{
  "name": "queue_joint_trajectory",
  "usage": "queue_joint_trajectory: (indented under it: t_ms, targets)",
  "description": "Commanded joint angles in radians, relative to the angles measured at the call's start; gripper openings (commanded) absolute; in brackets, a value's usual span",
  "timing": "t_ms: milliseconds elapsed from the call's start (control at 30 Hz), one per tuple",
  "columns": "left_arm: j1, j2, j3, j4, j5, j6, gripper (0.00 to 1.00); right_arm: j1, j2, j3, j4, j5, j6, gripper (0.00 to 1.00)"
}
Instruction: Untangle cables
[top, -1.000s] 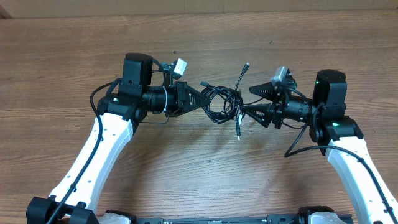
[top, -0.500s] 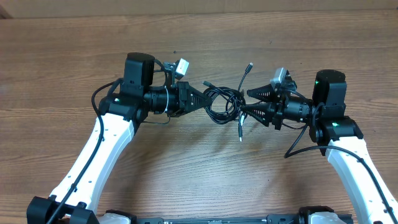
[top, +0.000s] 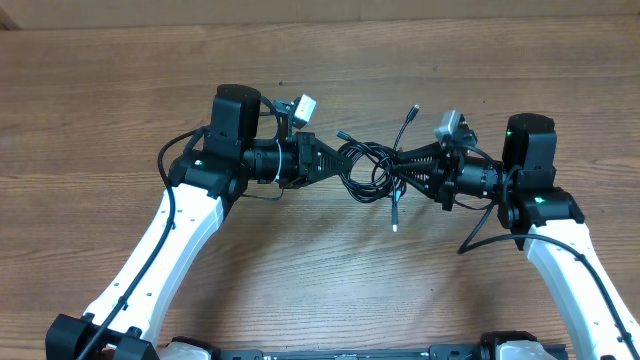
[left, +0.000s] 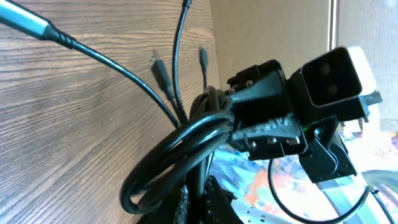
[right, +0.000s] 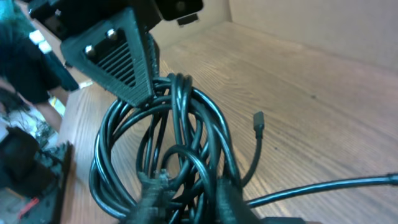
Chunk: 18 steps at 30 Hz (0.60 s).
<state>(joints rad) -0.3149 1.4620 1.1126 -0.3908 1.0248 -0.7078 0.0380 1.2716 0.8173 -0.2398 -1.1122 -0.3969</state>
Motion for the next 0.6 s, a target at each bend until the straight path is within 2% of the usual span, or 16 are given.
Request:
queue_joint_trajectory:
  t_ms: [0,567]
  targets:
    - [-0.006,-0.027,0.016,0.011,0.009,-0.030,0.04,0.002,-0.014,0.014,-0.005,-0.012,-0.005,0.05]
    - [-0.006,-0.027,0.016,-0.003,-0.090,-0.051,0.04,0.002,-0.014,0.013,-0.024,-0.010,-0.005,0.04]
